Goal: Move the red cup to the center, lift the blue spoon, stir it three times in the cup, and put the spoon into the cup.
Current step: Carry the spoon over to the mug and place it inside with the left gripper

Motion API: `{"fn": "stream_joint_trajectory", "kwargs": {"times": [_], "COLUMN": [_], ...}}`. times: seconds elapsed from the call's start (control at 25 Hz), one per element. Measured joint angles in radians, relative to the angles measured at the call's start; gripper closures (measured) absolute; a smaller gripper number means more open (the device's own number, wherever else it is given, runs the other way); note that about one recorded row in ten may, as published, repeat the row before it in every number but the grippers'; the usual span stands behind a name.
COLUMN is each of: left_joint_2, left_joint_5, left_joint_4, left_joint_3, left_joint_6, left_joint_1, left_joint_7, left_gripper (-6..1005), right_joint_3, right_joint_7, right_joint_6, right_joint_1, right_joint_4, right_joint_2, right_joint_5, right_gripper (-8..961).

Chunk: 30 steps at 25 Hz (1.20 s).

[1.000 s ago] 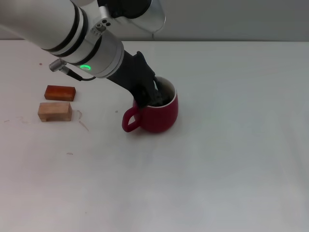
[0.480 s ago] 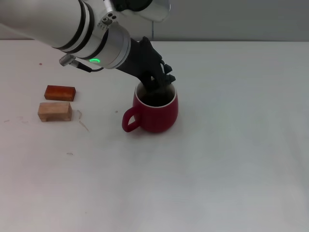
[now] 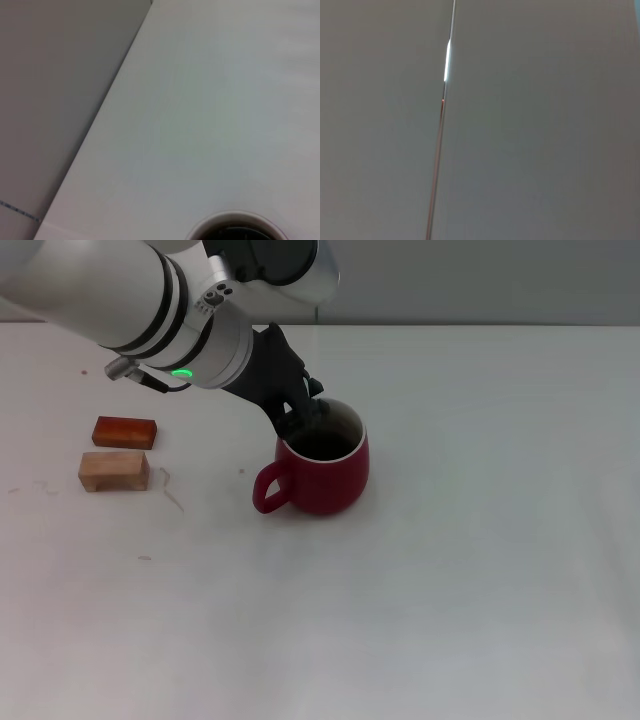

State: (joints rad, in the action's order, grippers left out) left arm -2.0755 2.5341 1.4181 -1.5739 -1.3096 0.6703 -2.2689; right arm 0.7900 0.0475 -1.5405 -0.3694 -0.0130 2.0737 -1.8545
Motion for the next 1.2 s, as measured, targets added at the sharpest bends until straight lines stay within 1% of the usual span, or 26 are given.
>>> {"fn": "stream_joint_trajectory", "kwargs": {"times": [0.28,0.52,0.68,0.8,1.2], "left_joint_2": [0.000,0.000,0.000,0.000,0.002], "left_joint_5": [-0.006,-0.043,-0.067,-0.085,-0.092], "left_joint_4": [0.005,0.007,0.007,-0.002,-0.027], "left_joint_3": [-0.006,-0.010,-0.011,-0.012,-0.026], "left_joint_6": [-0.073,-0.080,-0.052,-0.014,0.094], "left_joint_1": [0.000,0.000,0.000,0.000,-0.012], "left_joint_7": [0.007,0.008,0.009,0.009,0.004], "left_gripper": [833,833,833,856,836], "right_joint_3": [0.000,0.000,0.000,0.000,0.001], "right_joint_7": [0.000,0.000,0.000,0.000,0.000], "right_joint_6": [0.000,0.000,-0.001,-0.002,-0.003], "right_joint_1": [0.000,-0.002,-0.003,-0.003,0.001], "right_joint_4": [0.000,-0.002,-0.002,0.000,0.001], "right_joint_2": [0.000,0.000,0.000,0.000,0.000], "right_joint_5": [0.000,-0.001,-0.001,-0.002,0.001], "right_gripper": [378,376,376,376,377]}}
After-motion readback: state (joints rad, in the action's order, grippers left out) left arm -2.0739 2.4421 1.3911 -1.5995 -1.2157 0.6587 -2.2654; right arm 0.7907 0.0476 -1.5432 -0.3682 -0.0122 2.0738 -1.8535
